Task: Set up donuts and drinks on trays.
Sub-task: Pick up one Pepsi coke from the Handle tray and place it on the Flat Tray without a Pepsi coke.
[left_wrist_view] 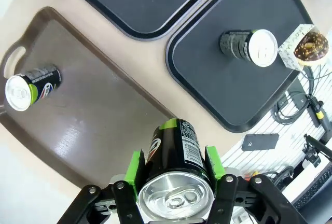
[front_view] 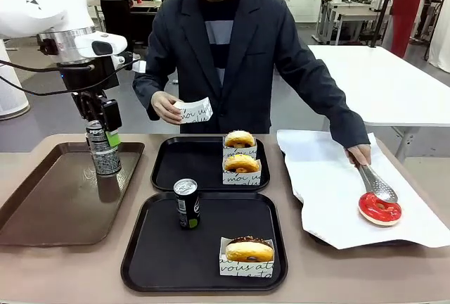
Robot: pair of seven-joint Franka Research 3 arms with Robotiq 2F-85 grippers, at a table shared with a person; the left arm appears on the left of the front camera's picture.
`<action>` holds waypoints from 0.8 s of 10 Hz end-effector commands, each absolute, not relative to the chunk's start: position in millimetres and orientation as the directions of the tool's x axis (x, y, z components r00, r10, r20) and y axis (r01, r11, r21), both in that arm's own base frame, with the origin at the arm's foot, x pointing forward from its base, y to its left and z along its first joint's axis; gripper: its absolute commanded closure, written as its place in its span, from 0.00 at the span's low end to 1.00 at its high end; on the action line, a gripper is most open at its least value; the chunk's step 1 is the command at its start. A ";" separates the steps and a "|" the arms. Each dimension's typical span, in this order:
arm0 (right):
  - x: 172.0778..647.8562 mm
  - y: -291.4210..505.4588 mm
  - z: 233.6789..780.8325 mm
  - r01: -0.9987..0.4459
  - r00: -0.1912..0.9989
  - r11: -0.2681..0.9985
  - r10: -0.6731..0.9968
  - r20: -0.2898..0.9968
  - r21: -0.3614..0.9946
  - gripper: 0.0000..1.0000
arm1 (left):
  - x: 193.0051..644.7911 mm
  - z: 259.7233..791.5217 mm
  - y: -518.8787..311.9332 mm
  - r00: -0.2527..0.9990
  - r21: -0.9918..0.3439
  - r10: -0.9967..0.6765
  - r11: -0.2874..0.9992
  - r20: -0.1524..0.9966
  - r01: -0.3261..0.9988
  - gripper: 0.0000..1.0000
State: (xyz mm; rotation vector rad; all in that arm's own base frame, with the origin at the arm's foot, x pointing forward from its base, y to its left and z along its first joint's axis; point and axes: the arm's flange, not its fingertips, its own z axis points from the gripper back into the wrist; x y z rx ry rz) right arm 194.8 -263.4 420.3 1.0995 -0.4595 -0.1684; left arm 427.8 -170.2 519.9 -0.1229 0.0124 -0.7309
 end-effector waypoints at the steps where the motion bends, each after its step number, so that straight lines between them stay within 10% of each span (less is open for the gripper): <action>1: 197.2 -265.3 421.0 -0.124 0.883 0.439 -0.361 0.301 0.890 0.00 | 424.7 527.9 -164.6 0.760 -0.153 -0.649 0.748 0.036 0.646 0.41; 8: 197.2 -265.3 421.0 -0.124 0.883 0.439 -0.361 0.301 0.890 0.00 | 453.2 522.6 -185.2 0.748 -0.123 -0.661 0.738 0.064 0.663 0.41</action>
